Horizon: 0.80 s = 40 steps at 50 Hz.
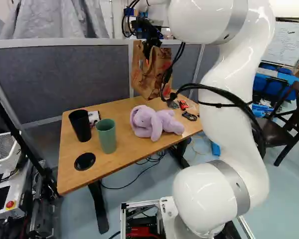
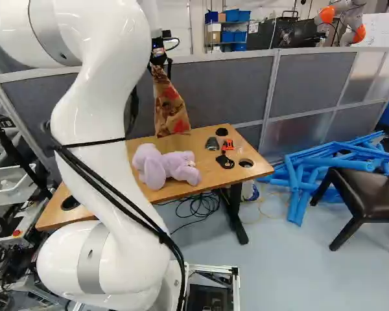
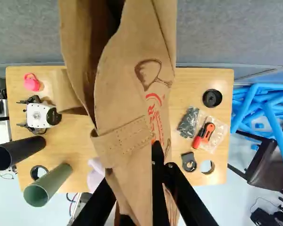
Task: Pick up the bag on the ground and place it on the table
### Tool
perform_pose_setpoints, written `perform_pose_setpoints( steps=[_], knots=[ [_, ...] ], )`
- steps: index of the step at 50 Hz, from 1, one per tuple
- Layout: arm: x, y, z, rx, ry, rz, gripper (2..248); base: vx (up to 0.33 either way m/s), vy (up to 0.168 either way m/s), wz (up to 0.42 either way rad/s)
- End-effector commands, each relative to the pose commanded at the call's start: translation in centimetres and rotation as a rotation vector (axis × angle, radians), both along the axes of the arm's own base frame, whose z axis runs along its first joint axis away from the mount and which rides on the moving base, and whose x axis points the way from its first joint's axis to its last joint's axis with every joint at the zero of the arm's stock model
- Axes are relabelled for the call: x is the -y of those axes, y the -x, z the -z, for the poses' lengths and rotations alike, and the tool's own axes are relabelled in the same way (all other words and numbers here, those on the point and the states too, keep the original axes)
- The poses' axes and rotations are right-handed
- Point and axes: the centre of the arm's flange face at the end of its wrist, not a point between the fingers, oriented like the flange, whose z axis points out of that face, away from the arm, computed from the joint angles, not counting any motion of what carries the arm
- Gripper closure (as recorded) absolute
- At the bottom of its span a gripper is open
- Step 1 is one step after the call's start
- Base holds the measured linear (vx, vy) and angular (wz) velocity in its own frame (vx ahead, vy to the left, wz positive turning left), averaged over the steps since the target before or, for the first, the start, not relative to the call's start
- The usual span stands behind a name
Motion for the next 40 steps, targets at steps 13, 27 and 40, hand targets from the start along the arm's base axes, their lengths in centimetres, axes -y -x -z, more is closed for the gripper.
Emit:
perform_pose_setpoints(
  steps=[13, 27, 40],
  knots=[
    [-0.3, -1.2, 1.9, -0.027, 0.004, -0.003, 229, 0.0, 0.0, 0.0],
    [-0.5, -2.0, 4.0, -0.061, 0.008, -0.003, 229, 0.0, 0.0, 0.0],
    [-0.6, -2.8, 5.9, -0.081, 0.011, -0.003, 229, 0.0, 0.0, 0.0]
  ],
)
